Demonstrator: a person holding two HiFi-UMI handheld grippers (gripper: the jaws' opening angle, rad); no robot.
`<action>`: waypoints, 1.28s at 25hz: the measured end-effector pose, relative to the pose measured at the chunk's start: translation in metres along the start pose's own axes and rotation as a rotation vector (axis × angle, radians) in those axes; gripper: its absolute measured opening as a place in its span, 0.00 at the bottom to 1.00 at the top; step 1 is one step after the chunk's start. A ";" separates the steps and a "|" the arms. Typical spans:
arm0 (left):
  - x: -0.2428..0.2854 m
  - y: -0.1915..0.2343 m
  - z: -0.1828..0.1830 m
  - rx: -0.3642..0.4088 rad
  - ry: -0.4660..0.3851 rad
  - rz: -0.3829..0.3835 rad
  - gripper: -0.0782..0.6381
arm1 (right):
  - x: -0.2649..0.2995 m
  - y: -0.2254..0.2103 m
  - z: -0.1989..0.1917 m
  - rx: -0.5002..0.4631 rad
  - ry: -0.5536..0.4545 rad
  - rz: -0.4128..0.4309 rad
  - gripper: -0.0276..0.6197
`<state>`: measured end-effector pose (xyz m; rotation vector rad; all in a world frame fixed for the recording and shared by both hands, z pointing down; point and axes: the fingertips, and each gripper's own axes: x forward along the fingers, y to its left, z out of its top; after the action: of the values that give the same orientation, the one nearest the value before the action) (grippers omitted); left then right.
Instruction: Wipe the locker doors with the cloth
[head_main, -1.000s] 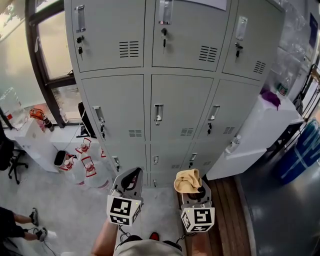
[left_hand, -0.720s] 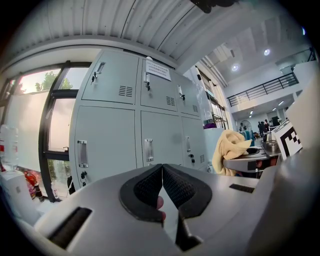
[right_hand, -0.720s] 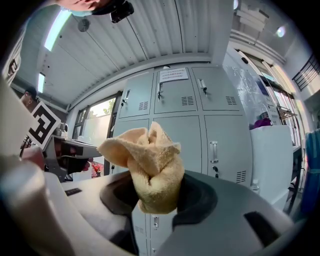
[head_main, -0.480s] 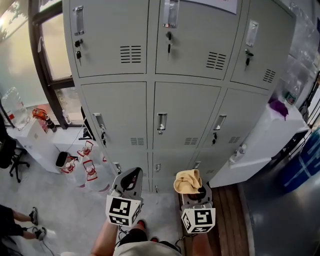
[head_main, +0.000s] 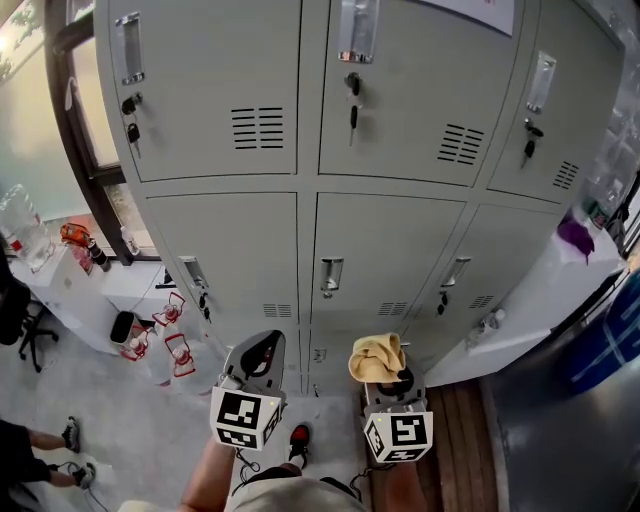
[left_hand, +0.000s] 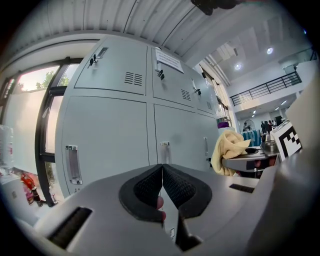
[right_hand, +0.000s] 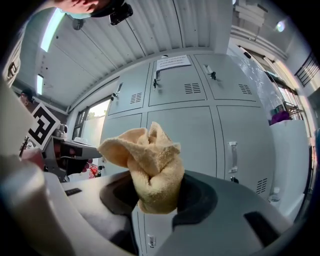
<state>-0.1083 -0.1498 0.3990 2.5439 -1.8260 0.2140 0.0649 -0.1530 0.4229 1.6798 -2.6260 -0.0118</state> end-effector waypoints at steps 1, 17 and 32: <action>0.007 0.005 0.002 0.003 0.000 0.000 0.14 | 0.009 -0.001 0.002 -0.001 -0.005 0.001 0.32; 0.060 0.044 0.011 -0.001 0.005 0.005 0.14 | 0.084 0.000 0.063 0.026 -0.095 0.069 0.32; 0.051 0.046 0.010 -0.013 0.008 0.025 0.14 | 0.140 0.036 0.160 -0.058 -0.155 0.158 0.32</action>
<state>-0.1341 -0.2138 0.3912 2.5094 -1.8503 0.2117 -0.0307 -0.2661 0.2659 1.5072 -2.8324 -0.2209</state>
